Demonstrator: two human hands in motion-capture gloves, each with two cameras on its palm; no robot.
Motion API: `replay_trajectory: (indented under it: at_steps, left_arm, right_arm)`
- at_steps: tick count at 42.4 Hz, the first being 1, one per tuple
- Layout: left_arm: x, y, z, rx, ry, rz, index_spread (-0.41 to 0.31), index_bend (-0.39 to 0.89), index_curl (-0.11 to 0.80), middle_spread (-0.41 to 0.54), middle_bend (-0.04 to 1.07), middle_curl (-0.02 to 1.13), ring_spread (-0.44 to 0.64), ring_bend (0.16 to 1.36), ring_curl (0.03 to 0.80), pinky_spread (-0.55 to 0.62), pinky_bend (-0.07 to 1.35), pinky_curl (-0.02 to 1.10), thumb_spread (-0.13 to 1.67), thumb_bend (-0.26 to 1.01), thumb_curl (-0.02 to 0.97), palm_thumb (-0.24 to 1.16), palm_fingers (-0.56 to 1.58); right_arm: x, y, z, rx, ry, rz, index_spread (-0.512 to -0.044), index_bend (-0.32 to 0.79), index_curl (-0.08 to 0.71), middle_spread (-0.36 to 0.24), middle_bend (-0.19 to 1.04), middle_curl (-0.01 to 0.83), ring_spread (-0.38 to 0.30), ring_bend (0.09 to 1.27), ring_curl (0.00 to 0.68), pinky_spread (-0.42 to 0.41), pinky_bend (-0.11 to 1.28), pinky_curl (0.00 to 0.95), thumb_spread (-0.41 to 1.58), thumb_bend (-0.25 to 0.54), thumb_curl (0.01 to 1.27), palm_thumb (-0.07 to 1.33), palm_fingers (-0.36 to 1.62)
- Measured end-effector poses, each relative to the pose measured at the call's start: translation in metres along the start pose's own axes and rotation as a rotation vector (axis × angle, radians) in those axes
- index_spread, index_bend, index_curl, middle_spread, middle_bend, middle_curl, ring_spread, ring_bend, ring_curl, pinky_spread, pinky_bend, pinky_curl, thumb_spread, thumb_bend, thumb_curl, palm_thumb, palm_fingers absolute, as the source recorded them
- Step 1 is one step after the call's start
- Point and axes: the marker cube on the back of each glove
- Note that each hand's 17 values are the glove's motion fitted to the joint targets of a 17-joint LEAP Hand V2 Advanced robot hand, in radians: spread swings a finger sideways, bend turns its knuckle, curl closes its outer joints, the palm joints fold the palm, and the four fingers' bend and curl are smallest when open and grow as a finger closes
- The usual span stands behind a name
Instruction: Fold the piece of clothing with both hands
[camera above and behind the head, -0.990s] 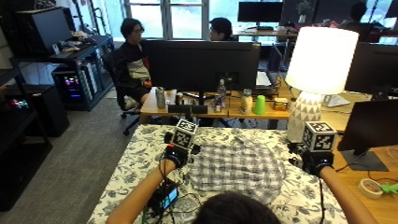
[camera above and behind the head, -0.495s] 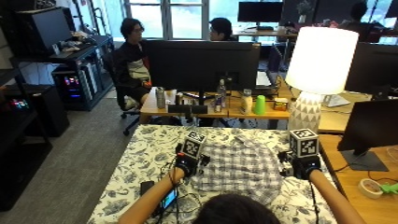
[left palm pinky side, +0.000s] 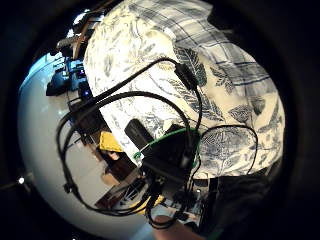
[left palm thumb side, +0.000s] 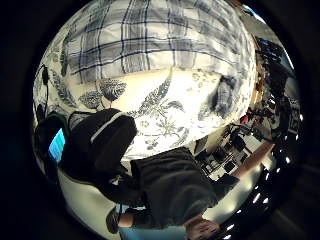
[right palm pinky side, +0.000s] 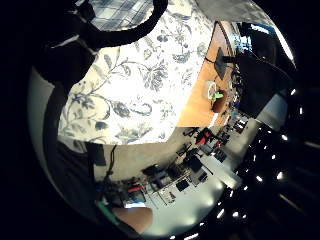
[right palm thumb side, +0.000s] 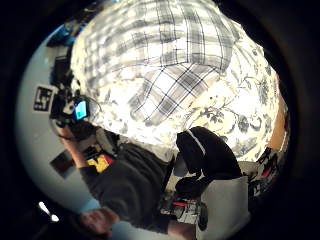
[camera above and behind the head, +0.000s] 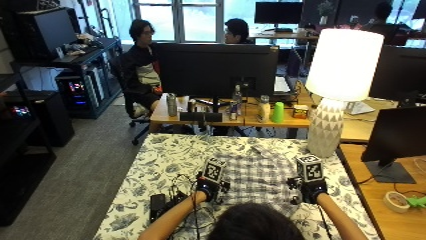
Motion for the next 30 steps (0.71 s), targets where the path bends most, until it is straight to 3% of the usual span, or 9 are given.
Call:
replay_trajectory:
  at_steps: [4,9,17,19,22,25,27,30]
  left_arm:
    - [0.004,-0.005,0.010,-0.022,-0.027,0.008,0.045,0.08,0.128,0.276,0.18,0.27,0.24,0.83,0.328,0.22,0.72,0.38,1.12,-0.01,0.220,0.27,-0.01]
    - [0.011,-0.006,0.021,-0.060,-0.073,0.046,-0.005,0.11,0.142,0.237,0.16,0.26,0.16,0.82,0.318,0.08,0.79,0.39,1.10,-0.01,0.230,0.30,0.13]
    - [0.014,-0.010,0.032,-0.071,-0.140,-0.003,-0.067,0.21,0.212,0.102,0.17,0.27,0.06,0.72,0.294,-0.08,0.80,0.39,1.08,-0.01,0.238,0.33,0.40]
    - [0.013,-0.014,0.032,-0.030,-0.161,-0.048,-0.097,0.29,0.252,0.056,0.19,0.28,0.03,0.67,0.286,-0.10,0.75,0.37,1.09,0.00,0.244,0.37,0.51]
    - [0.010,-0.023,0.027,0.091,-0.205,-0.099,-0.120,0.29,0.275,-0.003,0.20,0.30,-0.01,0.63,0.281,-0.13,0.70,0.37,1.11,0.01,0.251,0.42,0.59]
    - [0.013,-0.032,0.021,0.203,-0.227,-0.055,-0.142,0.28,0.295,-0.046,0.18,0.31,-0.05,0.60,0.285,-0.16,0.67,0.36,1.12,0.02,0.254,0.45,0.65]
    - [0.015,-0.034,0.021,0.218,-0.226,-0.029,-0.171,0.26,0.303,-0.117,0.23,0.32,-0.16,0.62,0.285,-0.24,0.65,0.35,1.14,0.03,0.258,0.49,0.90]
    - [0.014,-0.036,0.019,0.226,-0.228,-0.025,-0.195,0.23,0.316,-0.165,0.21,0.34,-0.23,0.59,0.292,-0.30,0.63,0.34,1.16,0.03,0.259,0.52,1.01]
  right_arm:
    - [0.000,-0.009,0.011,-0.011,0.002,0.005,-0.331,0.08,0.129,-0.043,0.22,0.393,-0.008,0.58,0.358,0.137,0.71,0.369,1.11,-0.016,0.25,0.66,0.43]
    - [0.005,-0.025,0.030,-0.047,0.007,0.015,-0.332,0.07,0.127,-0.038,0.20,0.390,0.023,0.58,0.357,0.142,0.74,0.372,1.08,-0.014,0.27,0.69,0.45]
    - [-0.003,-0.040,0.057,-0.056,0.022,0.006,-0.332,0.09,0.134,-0.022,0.17,0.374,0.050,0.59,0.359,0.143,0.78,0.381,1.01,-0.021,0.29,0.72,0.42]
    - [-0.010,-0.037,0.060,-0.052,0.033,0.004,-0.332,0.09,0.137,-0.020,0.16,0.369,0.053,0.59,0.358,0.140,0.78,0.382,1.00,-0.024,0.29,0.72,0.41]
    - [-0.029,-0.009,0.056,-0.108,0.020,0.003,-0.332,0.10,0.140,-0.018,0.16,0.362,0.057,0.60,0.357,0.139,0.79,0.382,0.98,-0.023,0.30,0.72,0.41]
    - [-0.049,0.026,0.049,-0.197,-0.010,-0.008,-0.331,0.10,0.146,-0.021,0.16,0.354,0.052,0.60,0.356,0.135,0.80,0.381,0.97,-0.022,0.30,0.73,0.42]
    - [-0.057,0.033,0.049,-0.191,-0.044,-0.041,-0.336,0.11,0.152,-0.038,0.17,0.352,0.030,0.62,0.358,0.116,0.80,0.376,0.97,-0.010,0.31,0.76,0.49]
    - [-0.066,0.031,0.052,-0.153,-0.131,-0.110,-0.342,0.11,0.157,-0.051,0.18,0.349,0.010,0.63,0.354,0.094,0.78,0.369,0.96,-0.013,0.31,0.77,0.52]
